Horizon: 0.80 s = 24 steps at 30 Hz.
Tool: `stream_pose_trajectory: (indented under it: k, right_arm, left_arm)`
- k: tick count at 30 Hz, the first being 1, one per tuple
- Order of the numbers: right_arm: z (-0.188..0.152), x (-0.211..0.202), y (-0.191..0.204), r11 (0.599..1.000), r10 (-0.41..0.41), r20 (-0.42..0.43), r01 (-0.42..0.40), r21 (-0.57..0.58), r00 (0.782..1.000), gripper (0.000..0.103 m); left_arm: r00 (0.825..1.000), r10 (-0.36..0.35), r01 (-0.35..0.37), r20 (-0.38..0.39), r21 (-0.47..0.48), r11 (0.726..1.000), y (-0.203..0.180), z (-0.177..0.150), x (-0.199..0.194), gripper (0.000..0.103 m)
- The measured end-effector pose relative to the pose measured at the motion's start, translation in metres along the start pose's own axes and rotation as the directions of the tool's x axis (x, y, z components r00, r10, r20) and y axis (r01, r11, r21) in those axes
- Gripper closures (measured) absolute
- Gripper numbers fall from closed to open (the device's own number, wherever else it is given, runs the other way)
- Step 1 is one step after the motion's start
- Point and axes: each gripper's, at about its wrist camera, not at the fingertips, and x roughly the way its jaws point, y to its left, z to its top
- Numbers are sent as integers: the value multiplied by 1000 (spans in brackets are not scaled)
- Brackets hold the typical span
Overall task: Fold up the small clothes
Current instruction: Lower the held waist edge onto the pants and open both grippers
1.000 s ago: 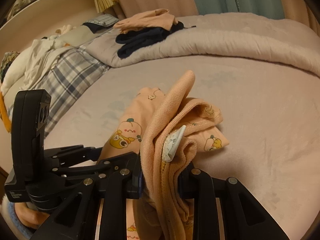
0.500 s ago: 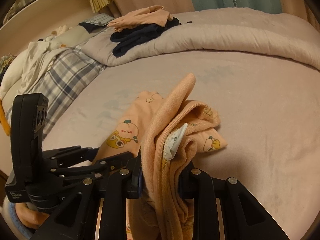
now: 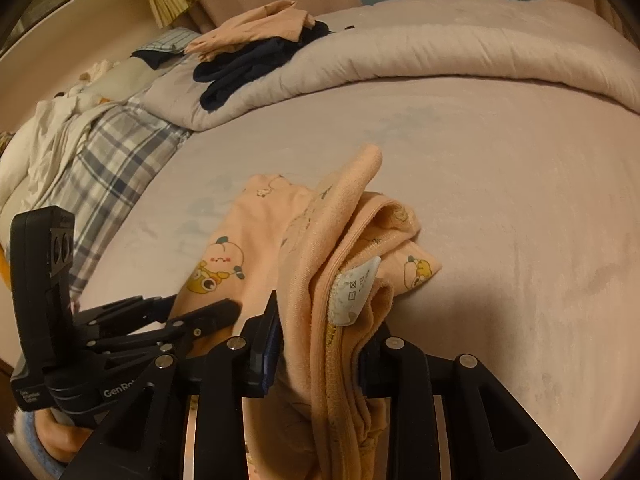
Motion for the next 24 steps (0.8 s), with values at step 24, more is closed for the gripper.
stream_pose_trajectory:
  k: [24]
  right_arm:
    - [-10, -28, -8, 999, -39, 29, 40, -5, 999, 62]
  left_arm:
    - [1000, 19, -19, 3, -27, 999, 14, -18, -18, 51]
